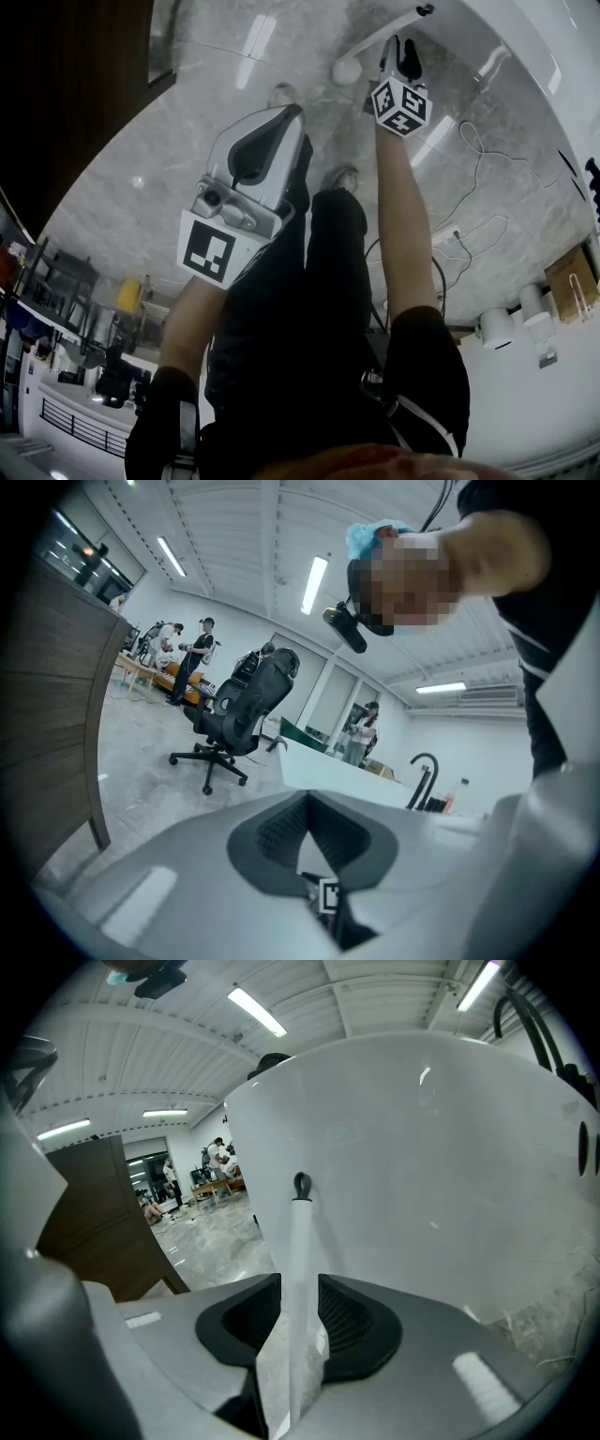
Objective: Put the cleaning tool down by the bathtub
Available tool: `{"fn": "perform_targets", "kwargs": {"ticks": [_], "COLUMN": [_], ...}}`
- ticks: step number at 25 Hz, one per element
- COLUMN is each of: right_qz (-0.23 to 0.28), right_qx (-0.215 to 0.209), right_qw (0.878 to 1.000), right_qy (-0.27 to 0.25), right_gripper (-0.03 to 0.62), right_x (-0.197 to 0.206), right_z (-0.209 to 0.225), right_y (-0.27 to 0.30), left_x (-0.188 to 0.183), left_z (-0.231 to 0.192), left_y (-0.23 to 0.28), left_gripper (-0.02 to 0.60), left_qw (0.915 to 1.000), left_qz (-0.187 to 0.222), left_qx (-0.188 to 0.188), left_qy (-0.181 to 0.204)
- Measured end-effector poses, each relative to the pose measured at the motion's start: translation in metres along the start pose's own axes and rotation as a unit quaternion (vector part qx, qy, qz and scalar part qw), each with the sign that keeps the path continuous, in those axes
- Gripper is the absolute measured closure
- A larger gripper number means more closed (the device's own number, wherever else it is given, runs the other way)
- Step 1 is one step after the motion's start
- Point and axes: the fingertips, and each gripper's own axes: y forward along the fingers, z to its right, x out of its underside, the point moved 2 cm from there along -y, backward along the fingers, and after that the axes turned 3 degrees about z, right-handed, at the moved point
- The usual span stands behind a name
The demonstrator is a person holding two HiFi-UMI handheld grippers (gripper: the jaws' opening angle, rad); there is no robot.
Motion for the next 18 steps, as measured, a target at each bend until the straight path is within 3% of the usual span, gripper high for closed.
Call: {"fn": "perform_targets", "kwargs": {"ticks": [11, 18], "right_qz": [-0.037, -0.053], "right_qx": [-0.012, -0.023], "right_qw": [0.999, 0.998], "right_qy": [0.012, 0.026], "right_gripper": [0.592, 0.594], "right_x": [-0.024, -0.052], "right_z": [-0.015, -0.028], "right_y": [-0.073, -0.140], "left_x": [-0.051, -0.079], "left_z": [0.040, 0.076], "left_y": [-0.035, -0.065], "left_gripper": [0.575, 0.575], "left_qw": [0.9992, 0.9981], "left_qz": [0.028, 0.044], "left_qx": [-0.026, -0.041], "left_qy": [0.011, 0.012]}}
